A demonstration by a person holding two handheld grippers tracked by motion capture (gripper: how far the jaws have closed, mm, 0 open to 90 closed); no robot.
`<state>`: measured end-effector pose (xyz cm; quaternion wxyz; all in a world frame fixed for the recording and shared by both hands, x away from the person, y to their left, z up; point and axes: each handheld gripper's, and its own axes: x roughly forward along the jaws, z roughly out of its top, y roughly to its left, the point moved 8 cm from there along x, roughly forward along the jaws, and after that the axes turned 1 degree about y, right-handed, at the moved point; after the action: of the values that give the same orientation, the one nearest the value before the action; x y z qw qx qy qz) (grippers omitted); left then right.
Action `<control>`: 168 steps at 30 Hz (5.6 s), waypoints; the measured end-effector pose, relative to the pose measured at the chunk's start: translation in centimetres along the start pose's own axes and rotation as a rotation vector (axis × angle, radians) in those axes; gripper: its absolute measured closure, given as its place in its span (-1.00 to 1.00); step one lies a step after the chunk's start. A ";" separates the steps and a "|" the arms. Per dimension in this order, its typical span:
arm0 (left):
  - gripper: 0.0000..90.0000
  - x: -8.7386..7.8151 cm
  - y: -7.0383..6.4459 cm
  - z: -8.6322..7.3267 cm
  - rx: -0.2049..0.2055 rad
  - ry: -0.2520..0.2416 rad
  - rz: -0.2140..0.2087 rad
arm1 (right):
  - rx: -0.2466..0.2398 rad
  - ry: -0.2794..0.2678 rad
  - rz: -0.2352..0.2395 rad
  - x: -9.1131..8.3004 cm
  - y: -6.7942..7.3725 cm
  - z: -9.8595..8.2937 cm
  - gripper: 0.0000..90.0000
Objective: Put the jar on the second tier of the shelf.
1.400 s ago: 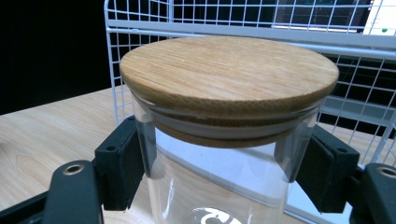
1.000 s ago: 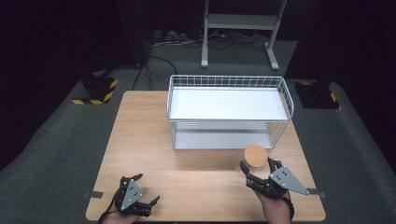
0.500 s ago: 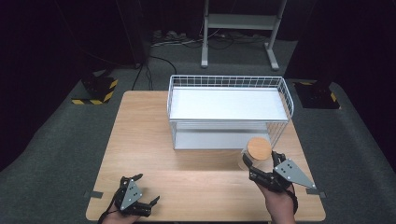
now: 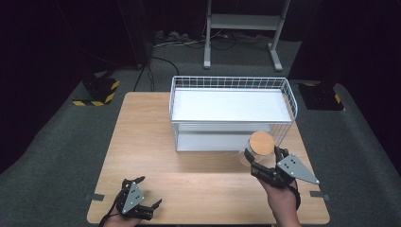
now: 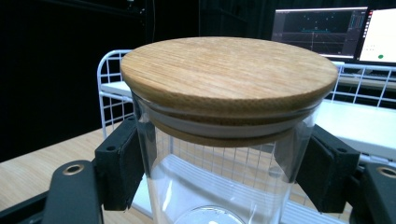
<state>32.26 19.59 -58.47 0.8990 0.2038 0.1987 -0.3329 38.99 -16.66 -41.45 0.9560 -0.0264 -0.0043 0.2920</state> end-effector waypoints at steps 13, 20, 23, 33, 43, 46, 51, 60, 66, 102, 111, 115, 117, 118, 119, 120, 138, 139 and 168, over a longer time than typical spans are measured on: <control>-0.99 0.0 0.0 0.0 0.000 0.000 -0.003 | -0.026 -0.026 -0.003 0.9 0.0 2.1 -0.42; -0.99 0.0 0.0 0.0 0.001 -0.002 -0.005 | -0.033 -0.043 -0.006 1.4 0.0 3.4 -0.42; -0.99 0.0 0.0 0.0 0.002 0.000 -0.004 | -0.038 -0.055 -0.011 1.6 0.0 4.0 -0.42; -0.99 0.0 0.0 0.0 0.000 -0.002 -0.004 | -0.041 -0.088 -0.023 2.4 -0.4 6.1 -0.42; -0.99 0.0 0.0 0.0 -0.004 -0.005 -0.005 | -0.048 -0.111 -0.044 3.3 -0.9 7.4 -0.42; -0.99 0.0 0.0 0.0 -0.004 -0.006 -0.005 | -0.047 -0.109 -0.055 3.7 -1.1 7.5 -0.42; -0.99 -0.1 0.0 0.0 -0.006 -0.008 -0.006 | -0.048 -0.102 -0.062 4.8 -1.5 7.7 -0.42; -0.99 -0.1 0.0 0.0 -0.009 -0.011 -0.007 | -0.050 -0.095 -0.073 6.5 -2.1 8.0 -0.42; -0.99 -0.1 0.0 0.0 -0.009 -0.012 -0.007 | -0.059 -0.093 -0.081 7.6 -2.3 8.3 -0.42; -0.99 -0.3 0.0 0.1 -0.012 -0.028 -0.011 | -0.019 -0.048 -0.106 13.6 -3.6 7.6 -0.42; -0.99 -0.3 0.0 0.1 -0.015 -0.033 -0.013 | 0.005 -0.023 -0.115 14.3 -3.9 7.0 -0.42; -0.99 -0.3 0.1 0.1 -0.017 -0.034 -0.014 | 0.007 -0.019 -0.116 14.5 -4.0 7.0 -0.42; -0.99 -0.3 0.1 0.1 -0.018 -0.034 -0.014 | 0.010 -0.016 -0.117 14.7 -4.0 7.0 -0.42; -0.99 -0.3 0.1 0.1 -0.019 -0.035 -0.014 | 0.013 -0.013 -0.117 14.7 -4.1 7.0 -0.42; -0.99 -0.3 0.1 0.1 -0.019 -0.034 -0.014 | 0.013 -0.012 -0.115 14.8 -4.1 6.9 -0.42; -0.99 -0.3 0.1 0.1 -0.017 -0.034 -0.013 | 0.014 -0.010 -0.114 14.9 -4.1 6.9 -0.42; -0.99 -0.4 0.2 0.1 -0.023 -0.042 -0.013 | 0.037 0.013 -0.110 16.3 -4.4 6.7 -0.42; -0.99 -0.4 0.2 0.1 -0.023 -0.042 -0.013 | 0.038 0.014 -0.110 16.4 -4.4 6.7 -0.42; -0.99 -0.3 0.0 0.1 -0.012 -0.036 -0.011 | 0.036 0.007 -0.073 14.7 -3.1 7.6 -1.00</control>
<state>32.06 19.73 -58.21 0.9018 0.1914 0.1854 -0.3402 52.75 -10.65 -33.84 0.9664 -0.0101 0.0035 0.2569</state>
